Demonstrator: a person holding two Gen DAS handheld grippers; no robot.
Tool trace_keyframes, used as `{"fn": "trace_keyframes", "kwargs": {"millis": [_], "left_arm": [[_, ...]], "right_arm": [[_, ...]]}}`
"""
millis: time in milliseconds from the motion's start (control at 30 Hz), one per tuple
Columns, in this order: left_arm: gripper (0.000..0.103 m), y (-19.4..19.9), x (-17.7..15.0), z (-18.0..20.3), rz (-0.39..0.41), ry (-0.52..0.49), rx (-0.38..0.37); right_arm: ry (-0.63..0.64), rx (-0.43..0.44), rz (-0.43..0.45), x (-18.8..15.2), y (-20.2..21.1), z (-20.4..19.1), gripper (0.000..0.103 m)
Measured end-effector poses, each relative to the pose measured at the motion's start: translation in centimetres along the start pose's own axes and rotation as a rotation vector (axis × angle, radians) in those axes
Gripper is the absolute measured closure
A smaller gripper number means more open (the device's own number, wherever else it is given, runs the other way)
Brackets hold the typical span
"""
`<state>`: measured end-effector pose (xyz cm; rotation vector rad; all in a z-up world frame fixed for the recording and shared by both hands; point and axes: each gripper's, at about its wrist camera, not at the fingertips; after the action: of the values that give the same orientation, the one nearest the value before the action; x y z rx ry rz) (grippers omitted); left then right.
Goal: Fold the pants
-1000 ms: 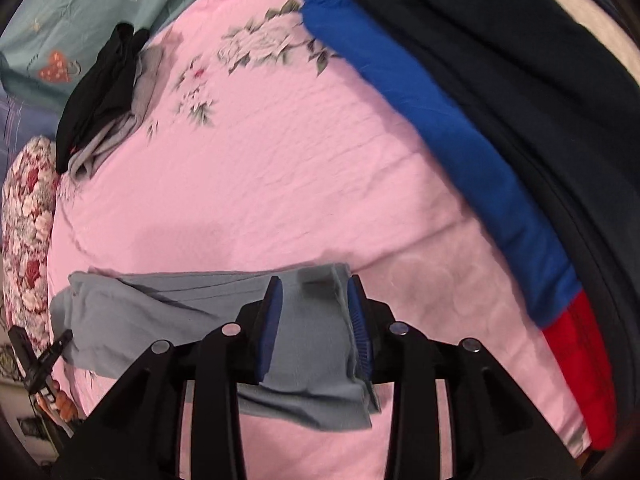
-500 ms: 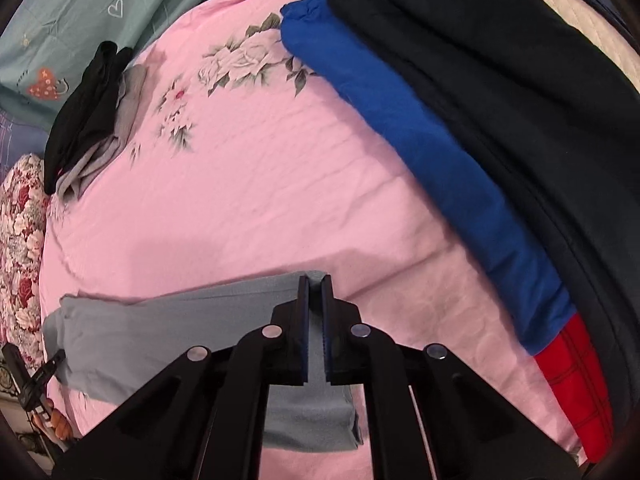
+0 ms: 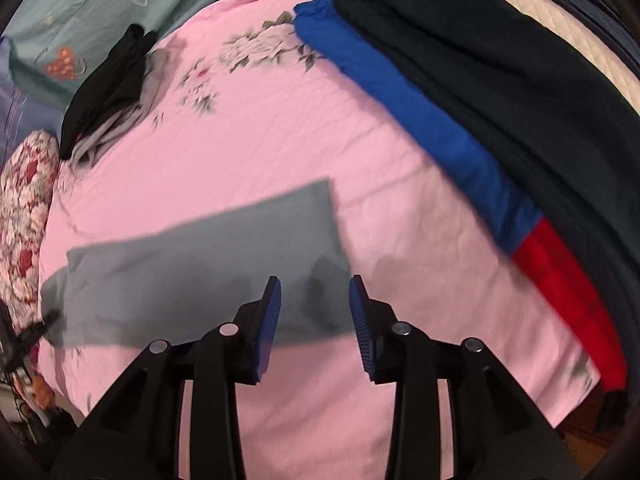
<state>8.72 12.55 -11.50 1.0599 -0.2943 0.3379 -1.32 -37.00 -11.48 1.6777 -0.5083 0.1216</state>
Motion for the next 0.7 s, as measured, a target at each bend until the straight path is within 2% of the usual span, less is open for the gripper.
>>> {"fn": "trace_keyframes", "kwargs": {"millis": [67, 133, 167, 267, 300, 400, 467, 533, 600, 633, 700], "left_arm": [[0.091, -1.1, 0.2, 1.6, -0.013, -0.029, -0.005], [0.09, -2.6, 0.0, 2.8, -0.026, -0.052, 0.014], [0.09, -3.3, -0.2, 3.3, -0.038, -0.068, 0.018], [0.089, -5.1, -1.5, 3.7, -0.08, -0.088, 0.028], [0.087, -4.9, -2.0, 3.7, -0.055, -0.102, 0.03], [0.087, -4.6, -2.6, 3.1, -0.046, -0.109, -0.001], [0.087, -4.5, -2.7, 2.5, -0.046, -0.098, -0.042], [0.087, -4.6, -2.6, 1.9, -0.052, -0.086, -0.083], [0.087, -4.6, -2.5, 1.6, -0.061, -0.094, -0.101], [0.087, -4.6, -2.5, 1.7, -0.065, -0.105, -0.104], [0.087, -4.7, -2.4, 1.7, -0.075, -0.116, -0.116]], "right_arm": [[0.028, -0.063, -0.067, -0.7, -1.6, -0.5, 0.067], [0.049, -0.111, -0.081, -0.1, -1.2, -1.6, 0.067], [0.066, -0.108, -0.063, 0.4, -0.6, -2.5, 0.067], [0.185, -0.006, 0.035, 2.7, 1.6, -7.7, 0.067], [0.234, 0.049, 0.052, 3.5, 1.9, -10.1, 0.065], [0.399, 0.218, 0.049, 5.3, 0.9, -18.2, 0.064], [0.526, 0.3, 0.028, 6.2, -0.7, -24.3, 0.064], [0.614, 0.326, 0.007, 7.4, -2.6, -29.2, 0.064], [0.646, 0.332, -0.006, 8.5, -4.4, -32.5, 0.066], [0.661, 0.309, 0.007, 9.1, -5.3, -33.8, 0.072], [0.697, 0.251, 0.016, 10.1, -7.1, -35.6, 0.076]]}}
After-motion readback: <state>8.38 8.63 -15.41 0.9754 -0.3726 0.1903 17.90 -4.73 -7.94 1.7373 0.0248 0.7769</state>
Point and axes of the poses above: each gripper's, at about its wrist camera, not at the fingertips, and y roughly against the way its jaws point, z to its right, x to its top, and after that the axes turned 6 degrees about y, right-handed
